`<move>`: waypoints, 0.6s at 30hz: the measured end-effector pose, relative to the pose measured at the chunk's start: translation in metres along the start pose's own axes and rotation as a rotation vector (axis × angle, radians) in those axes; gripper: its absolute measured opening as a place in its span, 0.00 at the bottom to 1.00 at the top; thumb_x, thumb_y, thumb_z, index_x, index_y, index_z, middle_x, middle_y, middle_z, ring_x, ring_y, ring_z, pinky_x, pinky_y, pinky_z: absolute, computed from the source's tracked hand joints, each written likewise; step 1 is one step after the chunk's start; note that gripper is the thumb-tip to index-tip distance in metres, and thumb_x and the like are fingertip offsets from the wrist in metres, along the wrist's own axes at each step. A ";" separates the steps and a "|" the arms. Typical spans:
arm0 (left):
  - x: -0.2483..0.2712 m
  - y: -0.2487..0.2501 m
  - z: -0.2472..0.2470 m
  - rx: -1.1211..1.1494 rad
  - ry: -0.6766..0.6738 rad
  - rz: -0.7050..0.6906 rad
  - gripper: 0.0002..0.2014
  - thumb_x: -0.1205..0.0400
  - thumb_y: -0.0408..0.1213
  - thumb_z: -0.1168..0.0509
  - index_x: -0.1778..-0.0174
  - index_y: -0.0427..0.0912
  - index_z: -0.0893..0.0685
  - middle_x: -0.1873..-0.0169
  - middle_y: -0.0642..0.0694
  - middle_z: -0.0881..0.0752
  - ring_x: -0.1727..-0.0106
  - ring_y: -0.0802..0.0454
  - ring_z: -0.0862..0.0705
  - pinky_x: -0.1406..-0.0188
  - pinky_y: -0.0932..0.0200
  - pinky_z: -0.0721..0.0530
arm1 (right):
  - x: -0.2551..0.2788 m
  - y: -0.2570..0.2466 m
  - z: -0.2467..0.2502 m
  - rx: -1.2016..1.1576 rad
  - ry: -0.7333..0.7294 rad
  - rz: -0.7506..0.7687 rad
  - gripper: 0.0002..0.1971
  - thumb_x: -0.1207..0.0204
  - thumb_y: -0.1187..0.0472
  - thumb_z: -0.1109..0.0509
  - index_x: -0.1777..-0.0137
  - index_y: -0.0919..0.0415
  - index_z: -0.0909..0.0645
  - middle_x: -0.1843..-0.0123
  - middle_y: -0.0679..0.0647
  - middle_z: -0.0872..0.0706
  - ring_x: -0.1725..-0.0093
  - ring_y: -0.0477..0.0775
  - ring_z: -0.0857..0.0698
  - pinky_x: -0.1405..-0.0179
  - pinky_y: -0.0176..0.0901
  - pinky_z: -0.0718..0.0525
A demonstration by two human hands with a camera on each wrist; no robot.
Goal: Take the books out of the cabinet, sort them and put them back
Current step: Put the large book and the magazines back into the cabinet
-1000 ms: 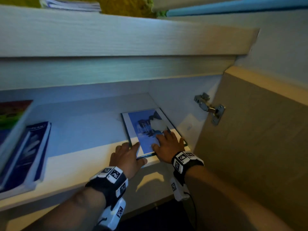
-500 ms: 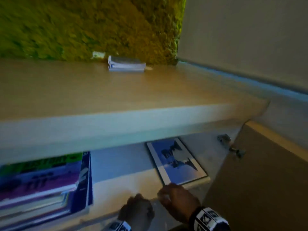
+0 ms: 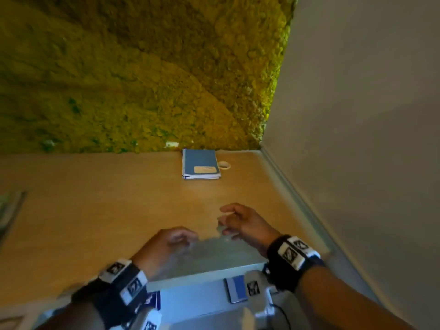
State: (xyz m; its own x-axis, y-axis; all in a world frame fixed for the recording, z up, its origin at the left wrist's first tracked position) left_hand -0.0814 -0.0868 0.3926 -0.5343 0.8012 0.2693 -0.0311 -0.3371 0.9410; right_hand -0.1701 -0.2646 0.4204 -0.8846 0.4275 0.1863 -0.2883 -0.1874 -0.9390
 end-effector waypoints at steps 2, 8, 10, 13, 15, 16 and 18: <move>-0.019 0.020 0.028 0.054 0.059 -0.005 0.07 0.16 0.28 0.34 0.45 0.36 0.14 0.56 0.45 0.12 0.61 0.54 0.12 0.69 0.70 0.17 | -0.029 -0.019 0.008 -0.032 0.029 -0.029 0.19 0.19 0.57 0.26 0.30 0.58 0.22 0.41 0.67 0.10 0.59 0.53 0.15 0.68 0.37 0.21; -0.137 0.040 0.088 0.005 0.105 0.075 0.11 0.15 0.33 0.34 0.38 0.45 0.18 0.52 0.46 0.12 0.60 0.53 0.13 0.64 0.62 0.19 | -0.146 -0.033 0.037 0.039 0.142 -0.065 0.15 0.16 0.55 0.29 0.32 0.55 0.21 0.51 0.54 0.13 0.59 0.51 0.16 0.62 0.43 0.20; -0.178 0.041 0.111 -0.043 0.147 0.071 0.05 0.17 0.42 0.30 0.47 0.52 0.17 0.48 0.43 0.13 0.51 0.46 0.14 0.52 0.53 0.18 | -0.188 -0.026 0.046 0.149 0.173 -0.060 0.05 0.17 0.55 0.30 0.45 0.54 0.17 0.60 0.51 0.17 0.61 0.52 0.19 0.60 0.47 0.23; -0.234 0.044 0.137 -0.248 0.219 0.087 0.14 0.19 0.50 0.30 0.43 0.47 0.15 0.40 0.37 0.14 0.41 0.37 0.15 0.39 0.41 0.17 | -0.246 -0.008 0.058 0.267 0.217 -0.114 0.13 0.18 0.53 0.30 0.44 0.62 0.15 0.60 0.54 0.17 0.63 0.52 0.21 0.60 0.48 0.26; -0.266 0.038 0.153 -0.278 0.281 0.160 0.27 0.17 0.51 0.32 0.25 0.41 0.23 0.28 0.35 0.20 0.33 0.36 0.19 0.36 0.42 0.19 | -0.282 0.005 0.064 0.308 0.244 -0.158 0.21 0.17 0.51 0.30 0.30 0.62 0.19 0.40 0.58 0.13 0.49 0.56 0.15 0.52 0.46 0.24; -0.279 0.033 0.159 -0.264 0.300 0.193 0.32 0.17 0.52 0.33 0.20 0.40 0.29 0.23 0.37 0.25 0.28 0.36 0.22 0.33 0.44 0.21 | -0.297 0.014 0.065 0.289 0.250 -0.183 0.27 0.17 0.50 0.29 0.22 0.62 0.25 0.30 0.60 0.16 0.38 0.60 0.15 0.46 0.47 0.22; -0.303 0.022 0.169 -0.250 0.313 0.233 0.37 0.19 0.55 0.32 0.17 0.42 0.34 0.20 0.38 0.28 0.24 0.37 0.25 0.30 0.46 0.23 | -0.321 0.023 0.064 0.262 0.252 -0.208 0.30 0.16 0.51 0.30 0.17 0.61 0.31 0.24 0.62 0.21 0.29 0.65 0.18 0.40 0.49 0.22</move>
State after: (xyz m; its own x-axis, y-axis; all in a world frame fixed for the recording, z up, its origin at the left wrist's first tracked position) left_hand 0.2225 -0.2531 0.3662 -0.7795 0.5149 0.3568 -0.0620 -0.6301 0.7740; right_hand 0.0837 -0.4623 0.3576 -0.6896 0.6769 0.2575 -0.5641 -0.2790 -0.7772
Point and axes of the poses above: each hand's wrist, its own x-axis away from the middle knuckle, its own z-axis out of the back of the hand, y = z × x, the point moved 8 cm from there along -x, towards the middle knuckle
